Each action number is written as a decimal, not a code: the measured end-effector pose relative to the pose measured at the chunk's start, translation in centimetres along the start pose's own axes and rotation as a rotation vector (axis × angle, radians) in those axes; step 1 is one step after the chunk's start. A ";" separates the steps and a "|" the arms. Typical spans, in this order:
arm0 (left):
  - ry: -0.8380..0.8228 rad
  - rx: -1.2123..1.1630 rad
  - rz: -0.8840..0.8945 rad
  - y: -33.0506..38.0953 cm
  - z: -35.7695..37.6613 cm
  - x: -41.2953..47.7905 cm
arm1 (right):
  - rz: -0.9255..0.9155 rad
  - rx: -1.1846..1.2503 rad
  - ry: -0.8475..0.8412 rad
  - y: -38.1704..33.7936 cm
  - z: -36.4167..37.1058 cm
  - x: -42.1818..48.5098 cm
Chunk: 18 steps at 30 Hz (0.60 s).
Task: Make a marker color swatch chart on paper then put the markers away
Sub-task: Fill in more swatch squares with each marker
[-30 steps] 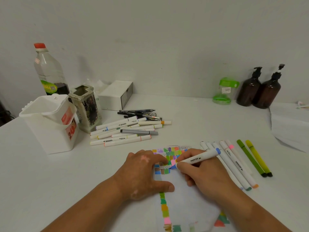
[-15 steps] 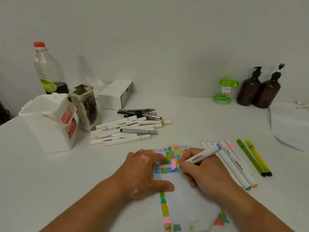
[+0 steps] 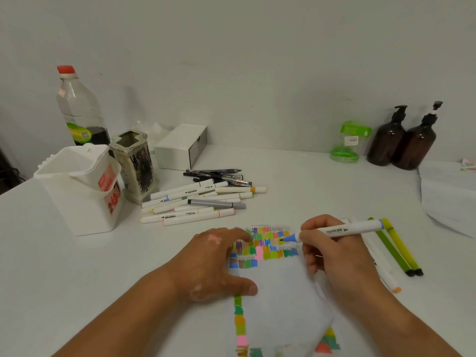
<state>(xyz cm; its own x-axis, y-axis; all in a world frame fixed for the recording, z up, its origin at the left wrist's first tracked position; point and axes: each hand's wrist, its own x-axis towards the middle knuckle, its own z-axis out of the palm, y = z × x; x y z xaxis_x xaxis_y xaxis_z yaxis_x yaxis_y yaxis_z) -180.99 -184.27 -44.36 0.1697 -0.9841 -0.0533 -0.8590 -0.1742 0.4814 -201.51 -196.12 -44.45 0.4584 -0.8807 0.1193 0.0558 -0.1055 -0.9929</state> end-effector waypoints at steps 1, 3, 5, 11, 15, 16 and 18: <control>0.015 -0.058 -0.008 -0.2 -0.3 -0.1 | -0.005 0.019 -0.014 -0.2 -0.1 0.0; 0.069 -0.256 -0.011 -0.5 -0.7 -0.3 | -0.010 0.033 -0.054 -0.3 0.0 -0.1; 0.128 -0.438 0.005 -0.5 -0.9 -0.4 | -0.016 0.052 -0.098 -0.4 0.2 -0.3; 0.112 -0.693 0.104 0.2 -0.7 -0.6 | 0.029 0.224 -0.159 -0.8 0.4 -0.4; 0.060 -0.787 0.144 0.5 -0.9 -0.7 | 0.018 0.260 -0.159 -1.2 0.4 -0.4; 0.053 -0.793 0.151 0.5 -0.9 -0.7 | 0.013 0.257 -0.162 -1.2 0.4 -0.4; 0.054 -0.790 0.149 0.5 -0.9 -0.7 | 0.014 0.251 -0.176 -1.3 0.4 -0.5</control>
<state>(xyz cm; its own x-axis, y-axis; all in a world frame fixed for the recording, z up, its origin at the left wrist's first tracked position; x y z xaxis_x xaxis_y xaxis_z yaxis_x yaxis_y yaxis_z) -181.17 -183.63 -43.30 0.1202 -0.9884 0.0929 -0.2823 0.0556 0.9577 -201.45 -195.34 -43.24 0.6059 -0.7855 0.1262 0.2563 0.0425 -0.9657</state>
